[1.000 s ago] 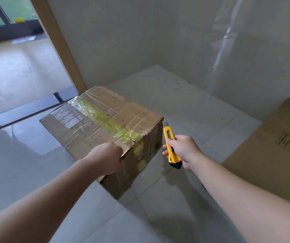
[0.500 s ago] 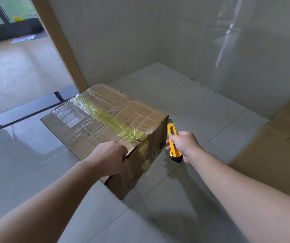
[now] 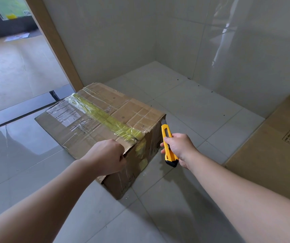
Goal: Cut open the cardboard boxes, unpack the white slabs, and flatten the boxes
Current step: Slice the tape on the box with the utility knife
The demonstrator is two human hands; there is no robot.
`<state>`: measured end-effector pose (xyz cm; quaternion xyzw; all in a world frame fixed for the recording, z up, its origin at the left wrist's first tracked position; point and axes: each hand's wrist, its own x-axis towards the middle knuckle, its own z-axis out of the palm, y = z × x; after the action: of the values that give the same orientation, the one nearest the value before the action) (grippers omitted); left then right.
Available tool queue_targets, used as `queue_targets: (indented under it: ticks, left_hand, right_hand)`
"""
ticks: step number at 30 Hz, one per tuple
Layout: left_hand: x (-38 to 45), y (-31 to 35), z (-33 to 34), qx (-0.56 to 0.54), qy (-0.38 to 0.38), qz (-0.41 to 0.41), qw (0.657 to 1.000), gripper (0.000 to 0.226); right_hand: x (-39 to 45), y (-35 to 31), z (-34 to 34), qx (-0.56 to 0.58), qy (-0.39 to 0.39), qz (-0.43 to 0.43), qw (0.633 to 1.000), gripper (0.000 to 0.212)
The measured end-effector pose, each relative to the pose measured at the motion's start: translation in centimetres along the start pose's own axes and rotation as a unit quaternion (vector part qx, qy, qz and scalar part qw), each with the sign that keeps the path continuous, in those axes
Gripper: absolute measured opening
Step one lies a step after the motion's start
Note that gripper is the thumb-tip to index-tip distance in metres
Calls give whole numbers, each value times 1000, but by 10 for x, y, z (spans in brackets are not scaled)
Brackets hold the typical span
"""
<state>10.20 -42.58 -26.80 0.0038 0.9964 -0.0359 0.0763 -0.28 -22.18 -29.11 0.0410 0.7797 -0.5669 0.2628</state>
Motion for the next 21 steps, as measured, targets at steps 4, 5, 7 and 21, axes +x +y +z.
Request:
queue_targets:
  ticks: [4, 5, 7, 21]
  left_hand:
    - [1, 1, -1, 3, 1, 4, 1000, 26]
    - [1, 2, -1, 0, 2, 4, 1000, 27]
    - [3, 4, -2, -9, 2, 4, 1000, 27]
    - [9, 12, -8, -25, -4, -3, 1000, 30]
  right_hand:
    - [-5, 2, 3, 2, -16, 6, 1000, 29]
    - [-7, 3, 5, -1, -22, 7, 1000, 30]
    - [-12, 5, 8, -13, -35, 5, 999, 31]
    - [-31, 6, 19, -65, -79, -7, 995, 20]
